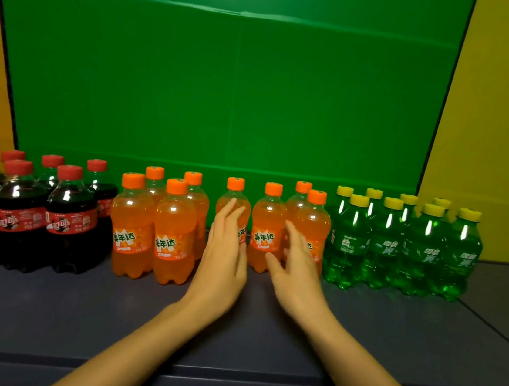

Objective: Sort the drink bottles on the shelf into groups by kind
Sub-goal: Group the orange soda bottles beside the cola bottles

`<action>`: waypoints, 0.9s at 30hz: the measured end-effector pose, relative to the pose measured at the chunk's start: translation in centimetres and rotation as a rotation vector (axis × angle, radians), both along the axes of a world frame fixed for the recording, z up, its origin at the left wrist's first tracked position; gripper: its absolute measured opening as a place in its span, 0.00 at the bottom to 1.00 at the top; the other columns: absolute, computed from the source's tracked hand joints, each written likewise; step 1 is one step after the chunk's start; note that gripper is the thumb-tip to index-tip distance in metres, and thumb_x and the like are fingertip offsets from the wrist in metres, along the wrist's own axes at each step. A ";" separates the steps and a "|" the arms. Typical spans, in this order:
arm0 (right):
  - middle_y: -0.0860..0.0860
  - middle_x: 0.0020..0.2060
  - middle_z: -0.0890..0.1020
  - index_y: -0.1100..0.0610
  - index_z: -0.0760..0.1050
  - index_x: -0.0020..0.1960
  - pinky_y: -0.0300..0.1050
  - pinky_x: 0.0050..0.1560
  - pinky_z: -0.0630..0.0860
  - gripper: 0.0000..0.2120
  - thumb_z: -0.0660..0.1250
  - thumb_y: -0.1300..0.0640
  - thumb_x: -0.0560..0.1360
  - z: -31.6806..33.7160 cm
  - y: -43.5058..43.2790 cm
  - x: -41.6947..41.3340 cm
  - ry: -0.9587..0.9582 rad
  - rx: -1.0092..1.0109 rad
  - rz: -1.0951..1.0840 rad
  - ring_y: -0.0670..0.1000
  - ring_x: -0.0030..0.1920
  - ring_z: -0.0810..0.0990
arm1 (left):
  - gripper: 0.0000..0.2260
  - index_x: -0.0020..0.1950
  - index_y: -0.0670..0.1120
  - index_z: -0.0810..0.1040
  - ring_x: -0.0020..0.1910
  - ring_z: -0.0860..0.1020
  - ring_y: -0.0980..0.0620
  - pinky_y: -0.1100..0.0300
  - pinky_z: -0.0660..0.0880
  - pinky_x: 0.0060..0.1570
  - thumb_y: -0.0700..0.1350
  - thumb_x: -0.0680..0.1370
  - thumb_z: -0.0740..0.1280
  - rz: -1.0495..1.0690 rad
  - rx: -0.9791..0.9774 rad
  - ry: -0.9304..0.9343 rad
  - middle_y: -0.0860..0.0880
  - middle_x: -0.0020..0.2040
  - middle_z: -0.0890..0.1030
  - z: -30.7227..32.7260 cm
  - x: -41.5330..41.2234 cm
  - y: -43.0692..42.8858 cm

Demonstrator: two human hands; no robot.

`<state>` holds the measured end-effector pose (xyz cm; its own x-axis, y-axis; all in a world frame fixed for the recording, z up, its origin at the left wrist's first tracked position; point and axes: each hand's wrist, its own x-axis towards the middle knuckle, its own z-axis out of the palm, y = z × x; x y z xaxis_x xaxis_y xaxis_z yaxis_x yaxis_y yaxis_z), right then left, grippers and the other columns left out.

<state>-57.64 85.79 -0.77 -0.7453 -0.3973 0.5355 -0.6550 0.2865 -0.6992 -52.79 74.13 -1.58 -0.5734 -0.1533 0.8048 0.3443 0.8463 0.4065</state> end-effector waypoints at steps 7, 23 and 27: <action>0.59 0.69 0.64 0.64 0.58 0.71 0.36 0.68 0.54 0.31 0.67 0.65 0.71 0.6 3.4 -4.2 0.308 -0.150 -0.338 0.56 0.70 0.62 | 0.16 0.61 0.36 0.69 0.60 0.70 0.47 0.64 0.63 0.61 0.38 0.74 0.62 -0.058 -0.097 0.035 0.40 0.58 0.73 6.6 -3.8 2.5; 0.49 0.70 0.59 0.52 0.52 0.73 0.41 0.59 0.68 0.39 0.69 0.55 0.69 -1.3 3.5 -4.7 0.363 0.043 -0.283 0.51 0.67 0.66 | 0.32 0.71 0.38 0.60 0.66 0.70 0.42 0.55 0.69 0.60 0.39 0.72 0.71 0.022 -0.240 -0.873 0.40 0.69 0.68 13.8 -14.6 1.7; 0.48 0.68 0.61 0.52 0.55 0.72 0.43 0.58 0.72 0.40 0.71 0.54 0.65 -1.6 4.5 -4.4 0.351 0.007 -0.306 0.51 0.65 0.69 | 0.22 0.59 0.42 0.68 0.52 0.72 0.46 0.56 0.70 0.48 0.38 0.69 0.73 -0.008 -0.275 -0.979 0.42 0.59 0.73 13.5 -15.5 2.0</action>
